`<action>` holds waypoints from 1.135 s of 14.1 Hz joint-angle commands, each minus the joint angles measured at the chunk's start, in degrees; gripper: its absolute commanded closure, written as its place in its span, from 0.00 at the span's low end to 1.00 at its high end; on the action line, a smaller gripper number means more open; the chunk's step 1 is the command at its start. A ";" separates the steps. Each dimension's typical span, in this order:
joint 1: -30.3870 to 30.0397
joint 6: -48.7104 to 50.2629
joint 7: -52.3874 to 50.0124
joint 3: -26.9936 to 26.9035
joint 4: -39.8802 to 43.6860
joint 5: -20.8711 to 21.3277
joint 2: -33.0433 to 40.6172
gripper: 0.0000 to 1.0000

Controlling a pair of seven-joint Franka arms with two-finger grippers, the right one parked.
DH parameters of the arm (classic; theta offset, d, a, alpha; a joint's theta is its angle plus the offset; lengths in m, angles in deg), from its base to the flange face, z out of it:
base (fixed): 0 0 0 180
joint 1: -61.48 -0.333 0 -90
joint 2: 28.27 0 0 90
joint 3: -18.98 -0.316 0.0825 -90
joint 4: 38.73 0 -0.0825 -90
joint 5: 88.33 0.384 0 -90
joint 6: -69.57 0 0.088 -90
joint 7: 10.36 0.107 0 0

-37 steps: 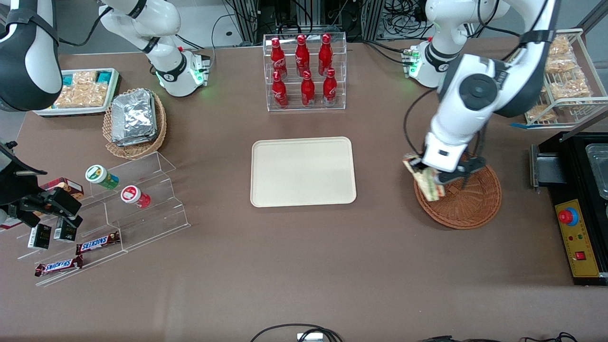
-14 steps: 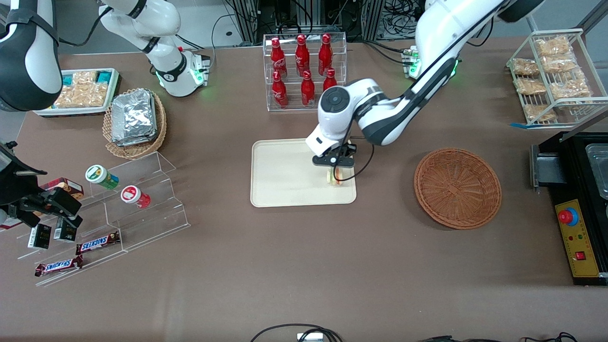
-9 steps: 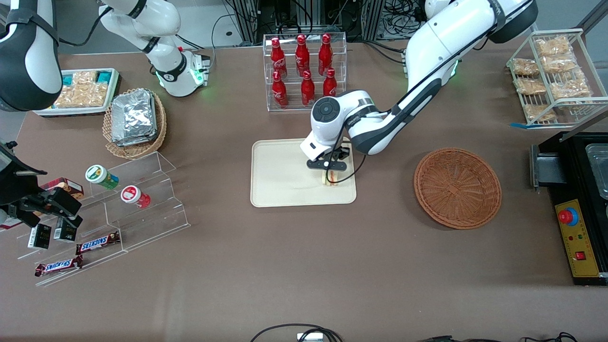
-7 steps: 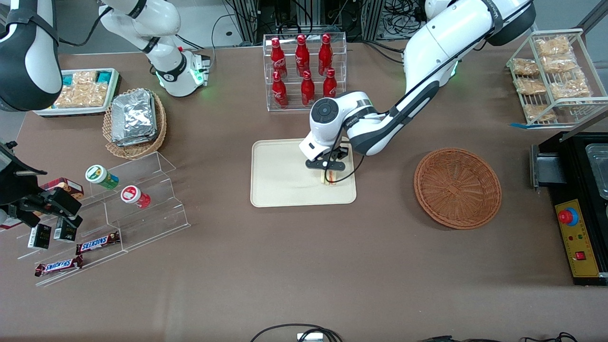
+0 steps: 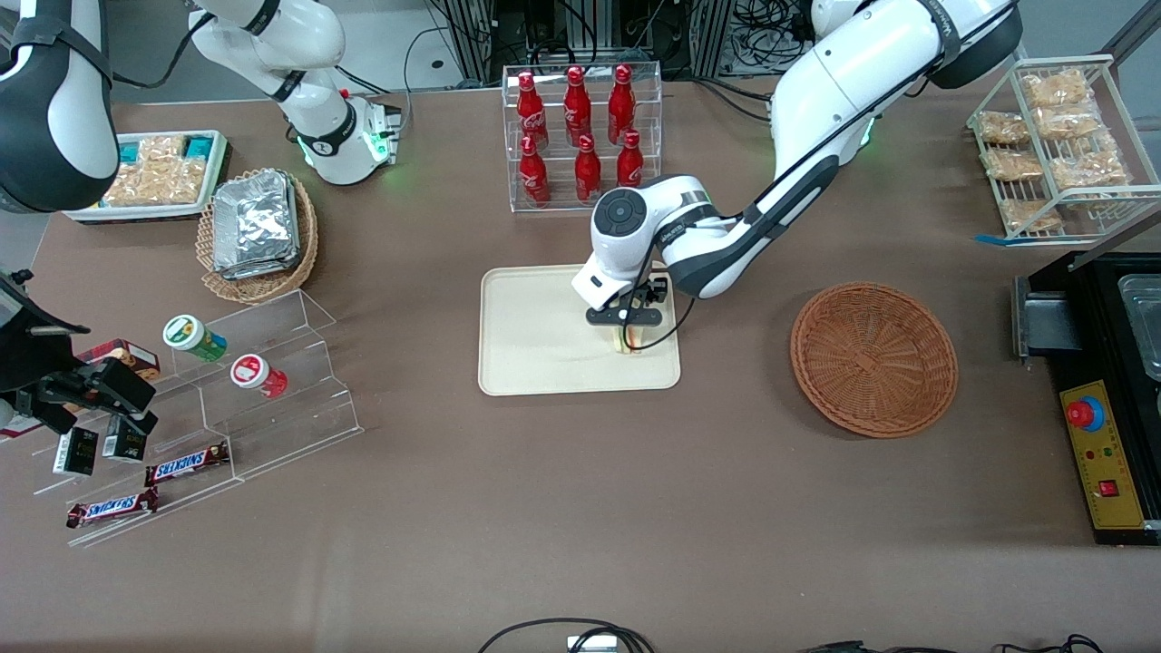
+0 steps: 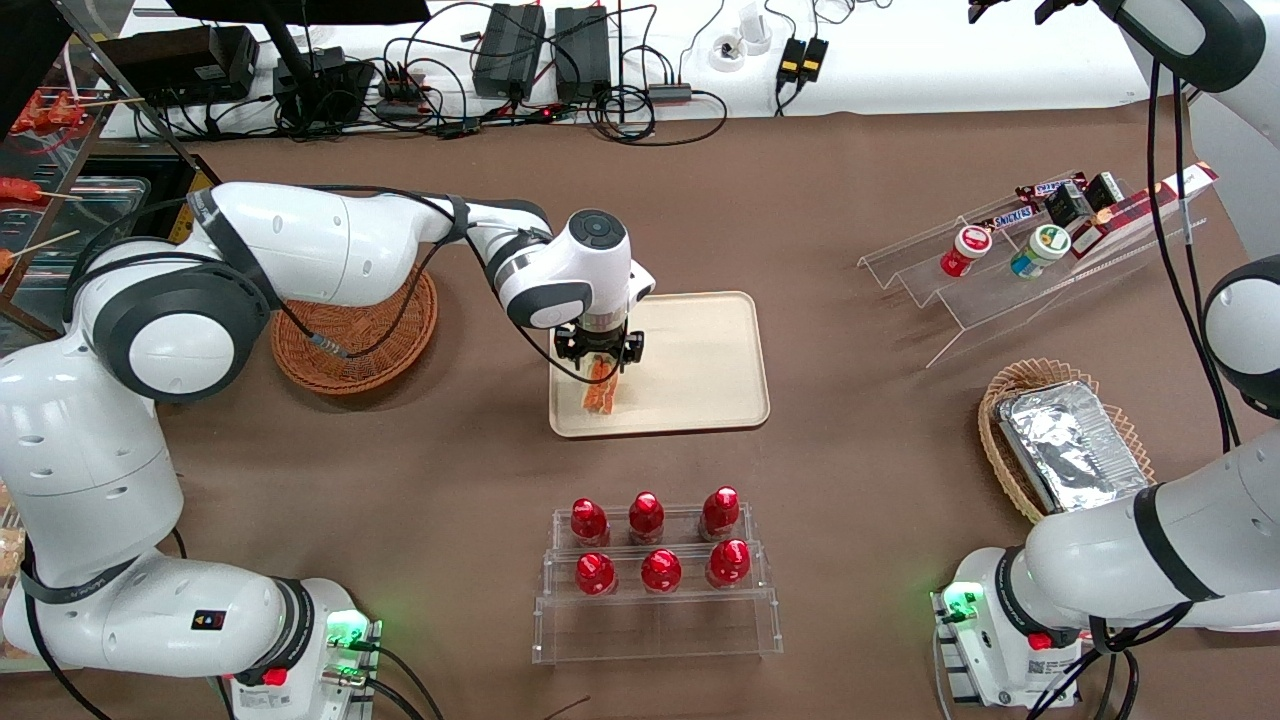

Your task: Place sandwich from basket to tray

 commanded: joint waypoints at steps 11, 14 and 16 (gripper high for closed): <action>-10.84 8.85 -4.54 0.22 9.62 -4.05 6.25 0.01; -15.77 14.20 -3.84 0.30 10.50 -5.55 10.21 0.01; -17.88 17.46 -3.75 0.39 12.86 -5.55 11.01 0.01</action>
